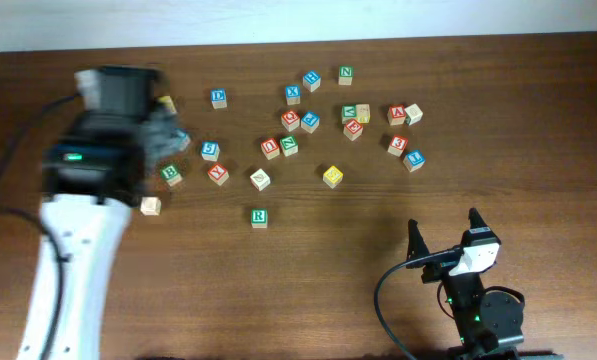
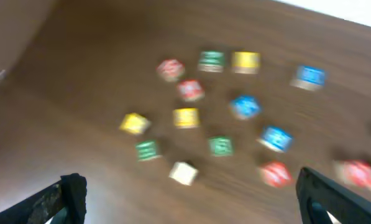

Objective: Spell out RSS
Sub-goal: 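Move the left gripper to the yellow S block and grasp it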

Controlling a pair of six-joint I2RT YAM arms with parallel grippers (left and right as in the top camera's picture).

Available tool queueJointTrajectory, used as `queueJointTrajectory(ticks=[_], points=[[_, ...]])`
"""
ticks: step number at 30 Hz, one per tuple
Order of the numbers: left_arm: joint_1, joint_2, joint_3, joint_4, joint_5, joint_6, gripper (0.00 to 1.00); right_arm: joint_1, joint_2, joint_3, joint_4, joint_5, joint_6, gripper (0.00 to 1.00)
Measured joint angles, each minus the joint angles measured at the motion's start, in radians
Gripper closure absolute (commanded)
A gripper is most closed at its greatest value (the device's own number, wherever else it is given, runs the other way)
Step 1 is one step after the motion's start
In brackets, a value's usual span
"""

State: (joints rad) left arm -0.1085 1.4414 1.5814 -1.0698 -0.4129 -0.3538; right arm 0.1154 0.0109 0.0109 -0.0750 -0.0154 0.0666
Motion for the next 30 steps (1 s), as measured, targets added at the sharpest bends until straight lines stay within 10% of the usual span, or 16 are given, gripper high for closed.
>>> queueJointTrajectory(ticks=[8,30], points=[[0.388,0.015,0.0,-0.032,0.111,0.003,0.01,0.0,0.0,0.0,0.0,0.0,0.0,0.02],[0.347,0.511,0.0,0.182,0.306,0.083,0.05,0.0,0.0,0.0,0.0,0.0,0.001,0.02]])
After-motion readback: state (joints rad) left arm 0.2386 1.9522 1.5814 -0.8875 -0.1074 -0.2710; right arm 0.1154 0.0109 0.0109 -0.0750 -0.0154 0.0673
